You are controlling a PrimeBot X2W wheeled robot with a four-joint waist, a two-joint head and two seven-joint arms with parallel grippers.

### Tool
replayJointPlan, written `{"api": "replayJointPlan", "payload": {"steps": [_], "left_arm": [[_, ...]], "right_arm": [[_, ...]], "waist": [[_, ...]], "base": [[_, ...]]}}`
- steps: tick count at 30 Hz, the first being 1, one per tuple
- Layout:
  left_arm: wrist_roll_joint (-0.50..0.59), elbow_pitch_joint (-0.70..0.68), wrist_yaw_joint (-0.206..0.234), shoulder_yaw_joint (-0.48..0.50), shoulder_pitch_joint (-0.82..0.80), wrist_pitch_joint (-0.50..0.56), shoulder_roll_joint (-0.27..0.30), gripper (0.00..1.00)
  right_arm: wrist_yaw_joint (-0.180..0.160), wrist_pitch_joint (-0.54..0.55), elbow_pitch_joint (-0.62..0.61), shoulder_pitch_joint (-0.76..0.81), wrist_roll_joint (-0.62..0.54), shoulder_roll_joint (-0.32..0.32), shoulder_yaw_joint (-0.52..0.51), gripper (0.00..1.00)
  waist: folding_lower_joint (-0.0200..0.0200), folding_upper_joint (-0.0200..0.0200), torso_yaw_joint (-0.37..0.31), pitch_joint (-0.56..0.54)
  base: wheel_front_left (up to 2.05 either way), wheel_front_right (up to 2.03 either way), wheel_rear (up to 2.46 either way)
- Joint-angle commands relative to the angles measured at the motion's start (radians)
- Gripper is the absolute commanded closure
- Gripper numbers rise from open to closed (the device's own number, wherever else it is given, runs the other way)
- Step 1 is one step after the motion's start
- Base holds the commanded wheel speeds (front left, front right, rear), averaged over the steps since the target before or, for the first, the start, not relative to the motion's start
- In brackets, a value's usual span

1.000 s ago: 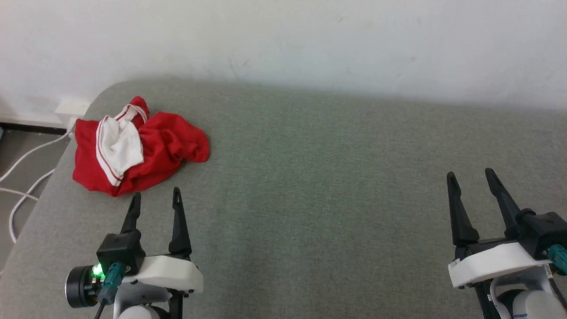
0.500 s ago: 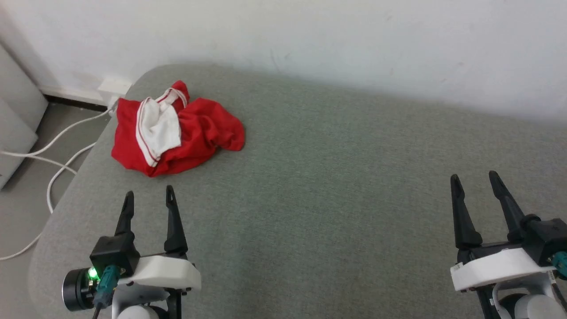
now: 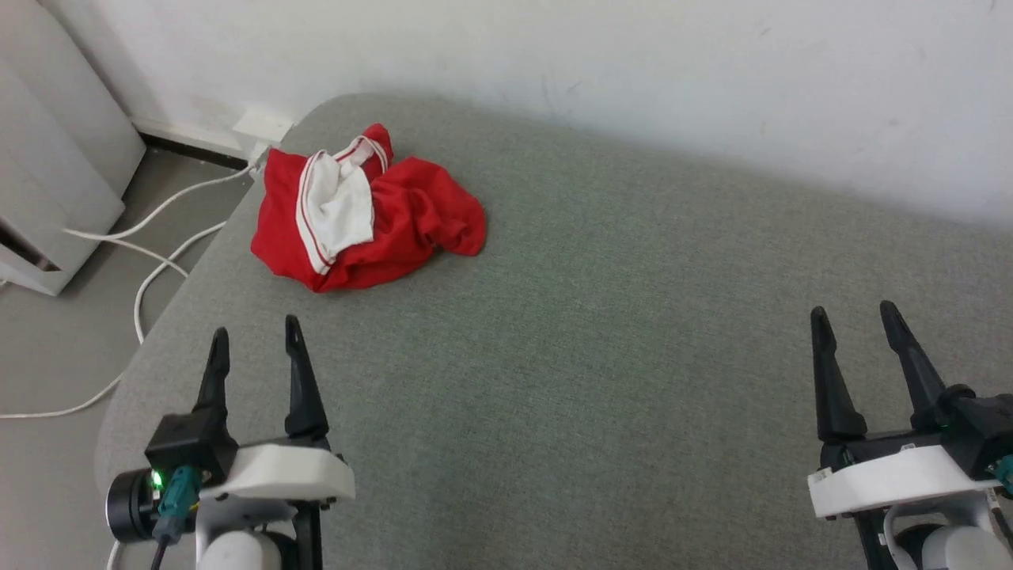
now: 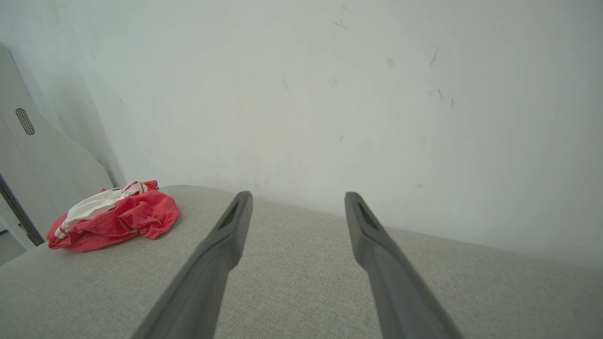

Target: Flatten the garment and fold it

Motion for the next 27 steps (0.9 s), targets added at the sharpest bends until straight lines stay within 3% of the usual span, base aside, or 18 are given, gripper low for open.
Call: {"api": "replayJointPlan", "payload": {"steps": [1,10,17,21,27], "left_arm": [[-0.004,0.003,-0.008,0.005,-0.036,-0.010,-0.004,0.00],[-0.019,0.179,-0.127,0.089,-0.277,-0.028,0.032,0.00],[-0.023,0.404,-0.185,0.106,-0.542,-0.017,0.140,0.00],[-0.062,0.535,-0.240,0.107,-0.705,0.073,0.203,0.00],[-0.140,0.732,-0.296,0.067,-0.910,0.320,0.319,0.00]], "right_arm": [[-0.001,-0.010,-0.007,0.005,0.010,0.003,-0.006,0.00],[-0.001,-0.028,-0.026,-0.024,-0.002,0.003,-0.014,0.00],[-0.001,-0.043,-0.045,-0.070,-0.029,0.004,-0.022,0.00],[-0.001,-0.051,-0.064,-0.103,-0.051,0.004,-0.028,0.00],[-0.001,-0.064,-0.100,-0.157,-0.092,0.004,-0.032,0.00]], "waist": [[-0.0001,-0.0001,0.008,0.006],[-0.0001,-0.0001,0.013,0.070],[-0.0001,-0.0001,-0.021,0.171],[-0.0001,-0.0001,-0.047,0.251],[-0.0001,-0.0001,-0.089,0.375]], "base": [[0.00,0.00,0.00],[0.00,0.00,0.00],[0.00,0.00,0.00],[0.00,0.00,0.00],[0.00,0.00,0.00]]}}
